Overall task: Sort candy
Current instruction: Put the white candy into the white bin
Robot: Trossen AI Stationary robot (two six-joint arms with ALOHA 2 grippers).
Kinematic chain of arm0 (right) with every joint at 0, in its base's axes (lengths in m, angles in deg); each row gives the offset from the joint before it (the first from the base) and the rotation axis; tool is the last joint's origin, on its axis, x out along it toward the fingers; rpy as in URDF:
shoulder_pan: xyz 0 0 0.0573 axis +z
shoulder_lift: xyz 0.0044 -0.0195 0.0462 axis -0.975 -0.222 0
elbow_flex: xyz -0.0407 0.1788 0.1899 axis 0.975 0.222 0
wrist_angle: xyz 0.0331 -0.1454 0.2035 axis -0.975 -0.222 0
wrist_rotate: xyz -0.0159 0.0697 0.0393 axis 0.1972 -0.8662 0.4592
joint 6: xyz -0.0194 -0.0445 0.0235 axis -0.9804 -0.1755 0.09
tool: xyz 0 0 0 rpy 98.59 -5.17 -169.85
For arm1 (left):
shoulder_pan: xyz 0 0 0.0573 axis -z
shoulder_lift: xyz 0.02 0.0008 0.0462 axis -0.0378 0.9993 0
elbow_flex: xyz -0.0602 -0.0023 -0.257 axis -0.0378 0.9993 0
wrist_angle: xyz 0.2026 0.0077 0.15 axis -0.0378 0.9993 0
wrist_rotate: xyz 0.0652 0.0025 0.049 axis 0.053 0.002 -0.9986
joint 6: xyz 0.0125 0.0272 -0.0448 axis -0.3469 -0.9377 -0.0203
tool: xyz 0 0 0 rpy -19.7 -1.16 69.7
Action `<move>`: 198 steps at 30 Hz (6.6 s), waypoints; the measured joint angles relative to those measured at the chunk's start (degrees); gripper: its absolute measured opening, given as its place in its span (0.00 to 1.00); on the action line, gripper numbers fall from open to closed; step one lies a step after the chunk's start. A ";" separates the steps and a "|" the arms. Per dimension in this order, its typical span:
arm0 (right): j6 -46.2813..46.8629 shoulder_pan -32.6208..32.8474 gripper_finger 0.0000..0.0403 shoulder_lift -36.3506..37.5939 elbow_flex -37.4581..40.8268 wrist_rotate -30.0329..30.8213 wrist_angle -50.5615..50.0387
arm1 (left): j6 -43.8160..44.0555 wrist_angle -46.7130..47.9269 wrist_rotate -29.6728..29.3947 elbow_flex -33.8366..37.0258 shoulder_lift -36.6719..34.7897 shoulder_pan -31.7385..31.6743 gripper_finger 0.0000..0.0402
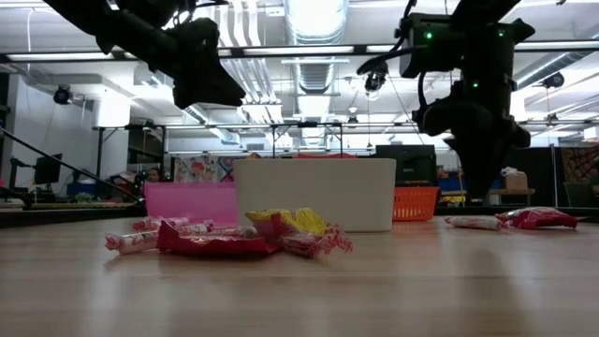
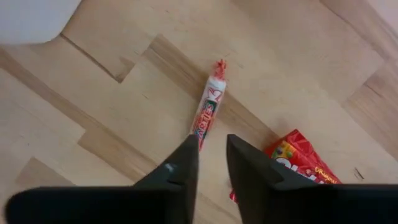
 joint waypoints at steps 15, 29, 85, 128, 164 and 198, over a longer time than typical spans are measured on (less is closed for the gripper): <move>0.85 1.22 0.39 -7.67 0.07 1.50 3.39 | -0.06 0.18 0.00 0.00 0.04 0.00 0.27; -1.11 1.25 0.04 -9.86 0.13 1.99 5.25 | -0.04 0.48 0.00 0.02 0.04 0.00 0.27; -62.03 -6.58 0.04 -11.73 -15.58 -4.26 24.94 | 18.78 20.60 0.00 0.02 -2.32 9.22 0.27; -58.53 -6.58 0.34 -10.43 -17.99 -4.24 23.29 | 39.48 34.40 -10.56 0.04 13.85 18.62 0.27; -56.61 -6.51 0.34 -10.45 -17.77 -4.31 23.20 | 39.08 31.27 -12.03 0.04 23.62 18.57 0.02; -52.20 -5.54 0.31 5.04 -19.38 -4.24 3.20 | -7.02 10.14 -10.49 -16.81 22.88 16.20 0.01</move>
